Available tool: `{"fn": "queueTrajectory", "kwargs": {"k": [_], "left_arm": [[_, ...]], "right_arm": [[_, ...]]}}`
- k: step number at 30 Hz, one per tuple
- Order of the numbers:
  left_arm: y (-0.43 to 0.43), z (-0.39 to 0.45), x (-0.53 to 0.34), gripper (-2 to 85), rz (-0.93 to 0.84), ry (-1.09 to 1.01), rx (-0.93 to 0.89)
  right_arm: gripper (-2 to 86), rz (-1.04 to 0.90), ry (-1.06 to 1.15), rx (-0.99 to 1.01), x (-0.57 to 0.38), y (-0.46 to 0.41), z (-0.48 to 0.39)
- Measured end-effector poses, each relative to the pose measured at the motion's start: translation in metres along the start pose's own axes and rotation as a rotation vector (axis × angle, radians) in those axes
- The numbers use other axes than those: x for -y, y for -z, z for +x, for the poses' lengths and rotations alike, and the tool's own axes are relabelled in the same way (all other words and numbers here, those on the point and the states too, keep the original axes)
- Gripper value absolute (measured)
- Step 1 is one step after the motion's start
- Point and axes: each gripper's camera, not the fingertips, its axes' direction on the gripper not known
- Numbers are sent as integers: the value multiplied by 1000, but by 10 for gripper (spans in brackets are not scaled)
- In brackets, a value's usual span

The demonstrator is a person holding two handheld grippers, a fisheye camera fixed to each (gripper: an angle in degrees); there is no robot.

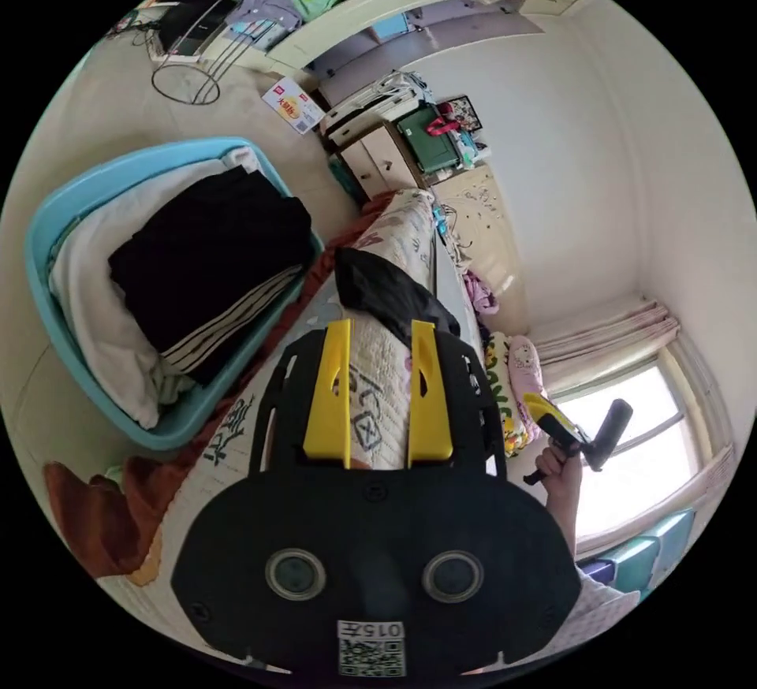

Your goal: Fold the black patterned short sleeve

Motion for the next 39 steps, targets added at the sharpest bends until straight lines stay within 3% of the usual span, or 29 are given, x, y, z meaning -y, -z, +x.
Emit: {"fn": "queueTrajectory", "kwargs": {"k": [5, 14, 22, 27, 31, 39], "left_arm": [[-6, -51, 25, 107, 49, 224, -151], [-23, -53, 48, 13, -18, 201, -99], [-20, -26, 43, -4, -15, 99, 22], [-21, -17, 35, -5, -17, 77, 33], [-22, -12, 25, -5, -19, 76, 30], [-18, 14, 0, -5, 16, -13, -31]], "right_arm": [[80, -96, 11, 92, 41, -111, -30], [100, -308, 116, -210, 65, -345, -27], [128, -556, 240, -372, 51, -541, -21], [114, -711, 194, -400, 24, -610, 5], [23, -754, 171, -428, 9, -616, 26], [-10, -377, 50, -379, 1, -440, 75]]}}
